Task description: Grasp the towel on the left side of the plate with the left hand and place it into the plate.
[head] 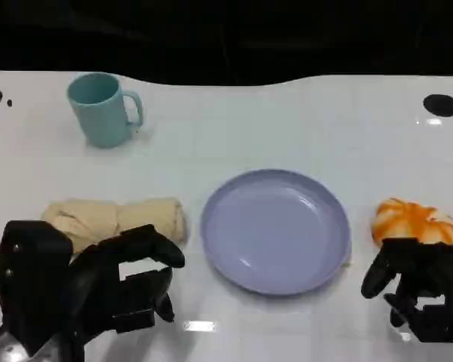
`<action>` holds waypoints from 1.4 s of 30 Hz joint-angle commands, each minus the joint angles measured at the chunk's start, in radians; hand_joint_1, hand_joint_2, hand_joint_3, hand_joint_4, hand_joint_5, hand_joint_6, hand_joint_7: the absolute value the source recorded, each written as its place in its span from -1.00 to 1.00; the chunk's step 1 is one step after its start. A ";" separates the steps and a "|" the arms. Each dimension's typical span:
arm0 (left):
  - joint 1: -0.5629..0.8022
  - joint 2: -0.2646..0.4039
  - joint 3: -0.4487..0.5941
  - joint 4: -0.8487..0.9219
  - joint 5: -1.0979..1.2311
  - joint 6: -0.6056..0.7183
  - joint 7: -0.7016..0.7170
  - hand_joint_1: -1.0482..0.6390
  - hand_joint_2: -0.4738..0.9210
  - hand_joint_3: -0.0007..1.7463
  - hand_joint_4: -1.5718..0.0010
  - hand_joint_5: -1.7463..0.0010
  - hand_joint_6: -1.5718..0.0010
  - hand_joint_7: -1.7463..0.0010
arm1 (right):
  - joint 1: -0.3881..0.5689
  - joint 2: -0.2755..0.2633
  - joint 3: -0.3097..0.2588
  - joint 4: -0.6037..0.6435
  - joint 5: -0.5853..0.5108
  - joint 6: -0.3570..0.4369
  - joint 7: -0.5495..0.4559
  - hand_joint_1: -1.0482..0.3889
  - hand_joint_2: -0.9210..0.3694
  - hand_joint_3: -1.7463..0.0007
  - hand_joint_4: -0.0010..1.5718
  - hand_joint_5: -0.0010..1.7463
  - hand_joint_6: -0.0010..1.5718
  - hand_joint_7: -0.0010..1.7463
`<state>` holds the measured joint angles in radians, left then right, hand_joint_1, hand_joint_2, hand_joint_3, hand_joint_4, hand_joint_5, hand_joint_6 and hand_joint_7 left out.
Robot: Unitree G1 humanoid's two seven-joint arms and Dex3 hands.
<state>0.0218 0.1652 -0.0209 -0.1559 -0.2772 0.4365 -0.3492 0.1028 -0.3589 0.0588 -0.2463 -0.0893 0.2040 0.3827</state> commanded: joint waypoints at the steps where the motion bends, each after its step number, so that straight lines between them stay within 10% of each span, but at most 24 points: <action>1: 0.000 0.009 0.004 -0.013 0.007 0.008 0.010 0.10 0.59 0.22 0.07 -1.00 0.13 -0.78 | 0.000 -0.015 -0.009 0.007 0.006 -0.004 0.004 0.64 -0.74 0.10 -0.26 0.79 -0.24 0.52; 31: 0.003 0.010 0.002 0.003 0.036 -0.055 0.020 0.09 0.60 0.21 0.13 -1.00 0.16 -0.73 | -0.001 -0.014 -0.008 0.003 0.003 -0.001 0.006 0.64 -0.73 0.08 -0.25 0.80 -0.23 0.53; 34: 0.010 0.012 -0.009 0.027 0.109 -0.172 0.041 0.10 0.55 0.15 0.26 -0.76 0.16 -0.32 | -0.001 -0.012 -0.007 0.000 0.003 0.004 0.005 0.64 -0.73 0.08 -0.25 0.80 -0.22 0.53; 42: 0.005 0.099 -0.096 0.063 0.477 -0.417 0.183 -0.08 0.99 -0.86 0.35 0.19 0.21 0.79 | -0.001 -0.010 -0.001 -0.005 -0.002 0.009 0.003 0.63 -0.74 0.10 -0.24 0.80 -0.22 0.53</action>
<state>0.0274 0.2182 -0.0930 -0.1074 0.0849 0.0891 -0.2283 0.1026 -0.3588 0.0597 -0.2429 -0.0926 0.2001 0.3865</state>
